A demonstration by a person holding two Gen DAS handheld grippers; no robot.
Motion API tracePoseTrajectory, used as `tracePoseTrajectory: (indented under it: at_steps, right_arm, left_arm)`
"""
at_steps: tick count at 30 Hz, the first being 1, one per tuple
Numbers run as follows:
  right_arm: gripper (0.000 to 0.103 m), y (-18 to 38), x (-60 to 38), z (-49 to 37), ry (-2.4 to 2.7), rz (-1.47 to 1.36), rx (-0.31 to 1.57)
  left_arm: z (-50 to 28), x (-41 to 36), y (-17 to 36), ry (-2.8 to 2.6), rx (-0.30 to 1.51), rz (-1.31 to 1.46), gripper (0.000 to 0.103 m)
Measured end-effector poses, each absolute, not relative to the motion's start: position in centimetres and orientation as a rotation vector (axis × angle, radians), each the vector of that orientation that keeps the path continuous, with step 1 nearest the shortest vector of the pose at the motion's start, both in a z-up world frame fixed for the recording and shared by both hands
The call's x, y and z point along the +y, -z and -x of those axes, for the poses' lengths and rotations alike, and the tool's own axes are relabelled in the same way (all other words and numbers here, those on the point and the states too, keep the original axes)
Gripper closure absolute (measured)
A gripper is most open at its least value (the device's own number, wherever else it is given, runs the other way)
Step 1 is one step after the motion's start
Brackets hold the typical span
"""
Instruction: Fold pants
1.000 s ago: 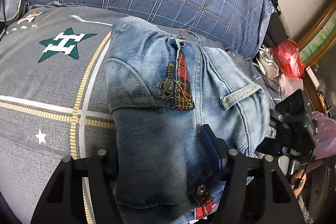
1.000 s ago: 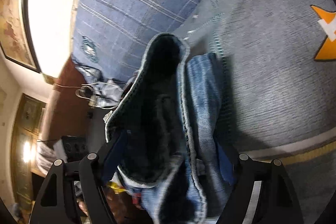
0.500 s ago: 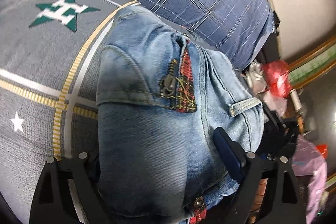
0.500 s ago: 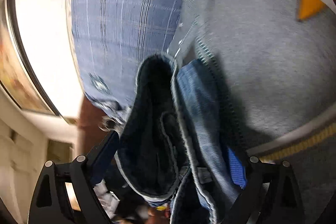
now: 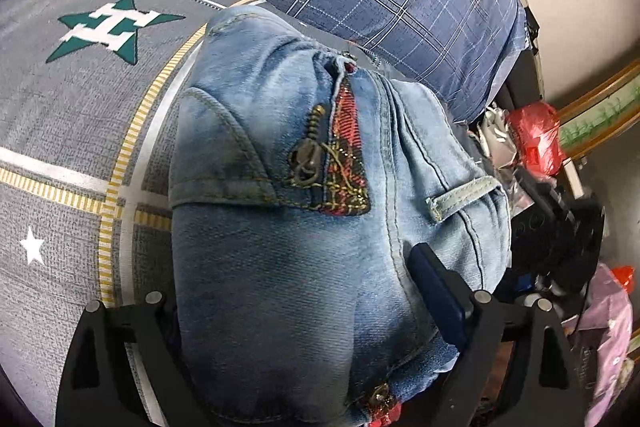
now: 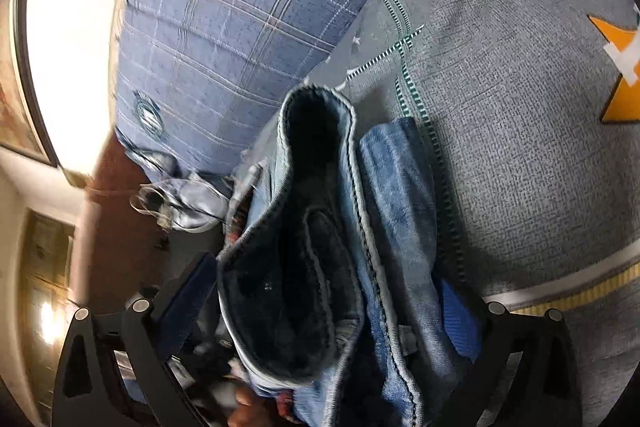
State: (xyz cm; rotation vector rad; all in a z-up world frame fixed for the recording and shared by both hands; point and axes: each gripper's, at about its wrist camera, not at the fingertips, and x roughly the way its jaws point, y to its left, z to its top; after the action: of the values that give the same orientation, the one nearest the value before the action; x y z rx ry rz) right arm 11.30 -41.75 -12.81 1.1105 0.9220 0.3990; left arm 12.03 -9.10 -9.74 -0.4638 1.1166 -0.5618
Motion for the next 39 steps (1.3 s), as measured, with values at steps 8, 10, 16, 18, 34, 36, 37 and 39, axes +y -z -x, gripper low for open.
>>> tracePoseTrajectory:
  at_steps: [8,10,16,18,34,36,37,39]
  right_arm:
    - [0.0,12.0,-39.8,-12.3,-0.292,-0.922,1.024]
    - [0.0,11.8,-38.0,-13.0,-0.274,-0.785,1.079]
    - [0.037,11.4,-35.9,-12.9,-0.265,-0.537,1.119]
    - [0.049,10.7,-35.7,-12.3,-0.277,-0.503,1.098]
    - [0.062,-1.7,-34.8,-8.6,-0.321,-0.367,0.915]
    - [0.062,-3.4,-34.8,-8.7,-0.332,-0.365,0.881]
    - [0.062,-4.4,-34.7,-8.9,-0.34,-0.365,0.861]
    - [0.061,-5.8,-34.2,-9.7,-0.354,-0.371,0.834]
  left_arm:
    - [-11.1,-11.5,9.0,0.476,1.076,0.304,0.01]
    - [-11.3,-11.3,9.1,0.484,1.083,0.314,0.009]
    - [-11.1,-11.2,8.0,0.518,1.09,0.269,0.031]
    - [-10.7,-11.2,7.1,0.525,1.076,0.256,0.042]
    - [-8.6,-11.3,-6.3,0.596,0.903,0.159,0.05]
    - [-8.9,-11.2,-8.1,0.595,0.872,0.145,0.05]
    - [-9.2,-11.1,-9.2,0.59,0.855,0.139,0.05]
    - [-9.7,-10.7,-10.9,0.576,0.82,0.118,0.05]
